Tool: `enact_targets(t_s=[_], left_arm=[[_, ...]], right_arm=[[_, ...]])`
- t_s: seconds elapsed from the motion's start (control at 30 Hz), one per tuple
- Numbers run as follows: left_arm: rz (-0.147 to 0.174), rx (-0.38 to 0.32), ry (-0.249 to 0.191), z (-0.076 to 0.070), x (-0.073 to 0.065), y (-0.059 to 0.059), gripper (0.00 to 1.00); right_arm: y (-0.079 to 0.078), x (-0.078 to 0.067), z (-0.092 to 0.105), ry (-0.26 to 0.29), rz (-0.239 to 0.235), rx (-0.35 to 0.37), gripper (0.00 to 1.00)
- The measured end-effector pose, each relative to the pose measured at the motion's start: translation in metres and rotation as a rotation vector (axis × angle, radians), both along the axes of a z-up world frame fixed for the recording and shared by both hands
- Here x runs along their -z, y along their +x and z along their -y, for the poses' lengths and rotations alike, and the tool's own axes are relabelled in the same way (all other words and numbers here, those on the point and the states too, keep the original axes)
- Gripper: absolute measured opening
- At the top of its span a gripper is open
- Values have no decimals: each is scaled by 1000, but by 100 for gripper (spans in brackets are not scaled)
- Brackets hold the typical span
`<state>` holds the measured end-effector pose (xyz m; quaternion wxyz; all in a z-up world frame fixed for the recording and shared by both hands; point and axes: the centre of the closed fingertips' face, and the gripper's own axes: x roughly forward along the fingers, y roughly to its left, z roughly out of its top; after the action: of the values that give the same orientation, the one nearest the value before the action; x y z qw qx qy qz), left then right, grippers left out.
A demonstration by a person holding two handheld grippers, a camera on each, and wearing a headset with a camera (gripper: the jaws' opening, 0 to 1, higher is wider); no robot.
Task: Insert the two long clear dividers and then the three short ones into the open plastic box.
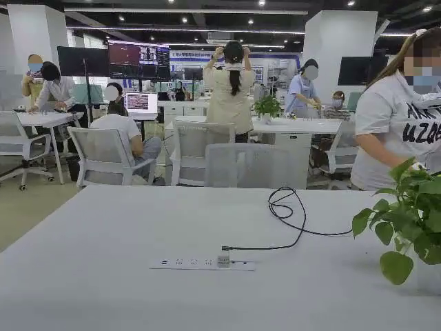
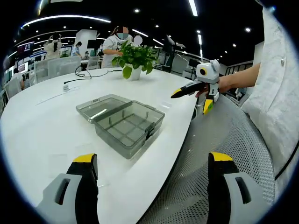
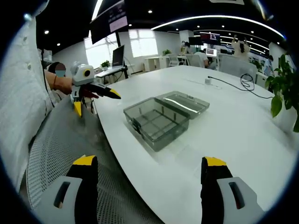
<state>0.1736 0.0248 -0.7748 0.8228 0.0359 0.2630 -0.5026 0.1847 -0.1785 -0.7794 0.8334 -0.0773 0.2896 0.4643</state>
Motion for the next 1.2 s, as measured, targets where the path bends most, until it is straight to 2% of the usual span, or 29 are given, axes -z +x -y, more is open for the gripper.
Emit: enact_targets(t_s=[1.2], left_arm=[[-6, 26, 13, 1, 1, -1, 100]], right_arm=[[3, 0, -3, -1, -3, -10, 92]])
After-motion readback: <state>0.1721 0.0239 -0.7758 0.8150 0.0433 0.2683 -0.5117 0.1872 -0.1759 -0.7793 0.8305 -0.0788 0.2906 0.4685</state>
